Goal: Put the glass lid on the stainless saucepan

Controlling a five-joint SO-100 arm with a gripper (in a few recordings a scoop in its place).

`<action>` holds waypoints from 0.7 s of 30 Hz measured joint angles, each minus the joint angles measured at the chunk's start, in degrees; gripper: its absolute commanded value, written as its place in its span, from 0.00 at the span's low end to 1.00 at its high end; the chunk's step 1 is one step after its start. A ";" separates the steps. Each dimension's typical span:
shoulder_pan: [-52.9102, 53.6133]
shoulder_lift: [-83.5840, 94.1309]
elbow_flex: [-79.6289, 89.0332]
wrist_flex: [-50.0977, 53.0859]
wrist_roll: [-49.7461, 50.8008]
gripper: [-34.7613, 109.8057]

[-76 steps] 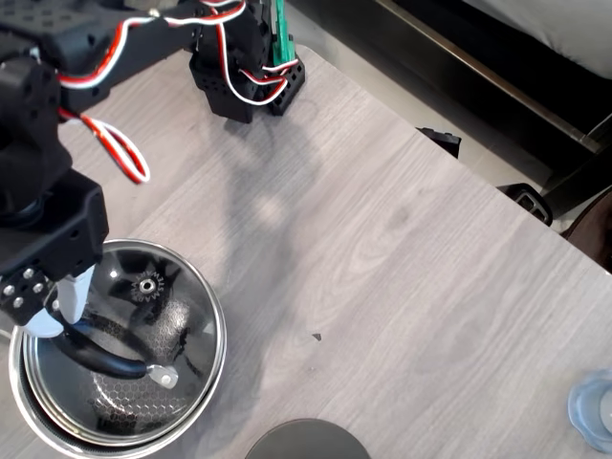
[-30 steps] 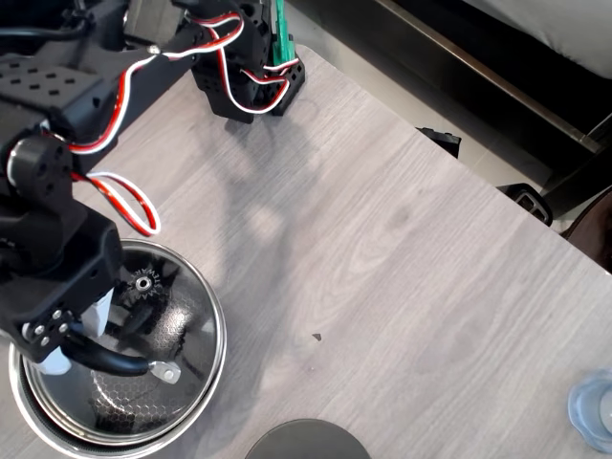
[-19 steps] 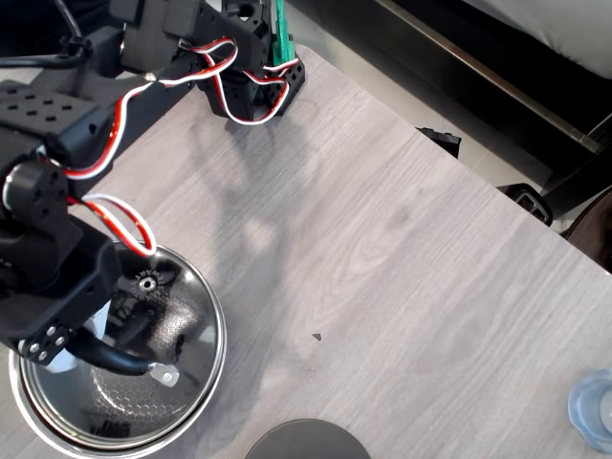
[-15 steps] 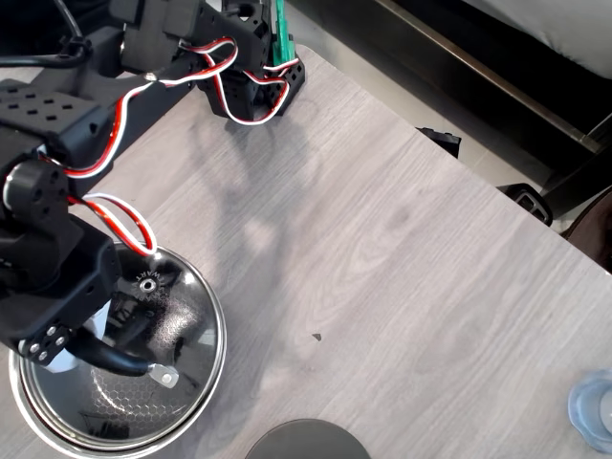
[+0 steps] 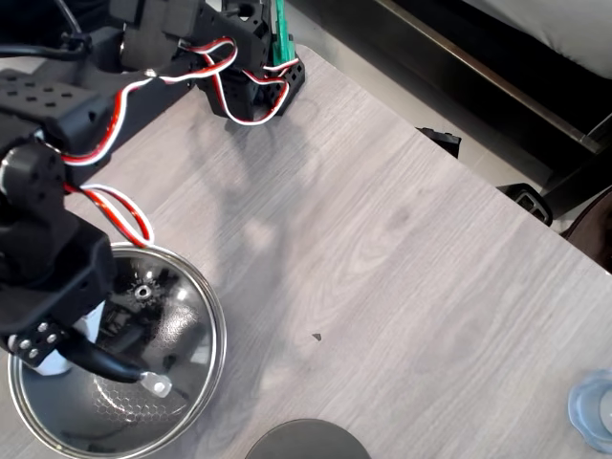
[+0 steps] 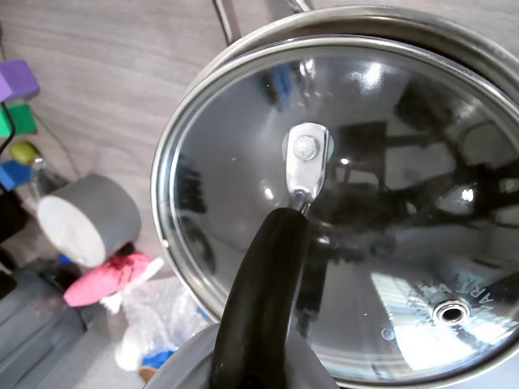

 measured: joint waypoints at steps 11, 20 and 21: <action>0.18 -1.05 0.00 0.26 0.00 0.24; 0.09 -2.64 -0.18 0.35 0.09 0.25; 0.09 -2.64 -0.18 0.35 0.18 0.32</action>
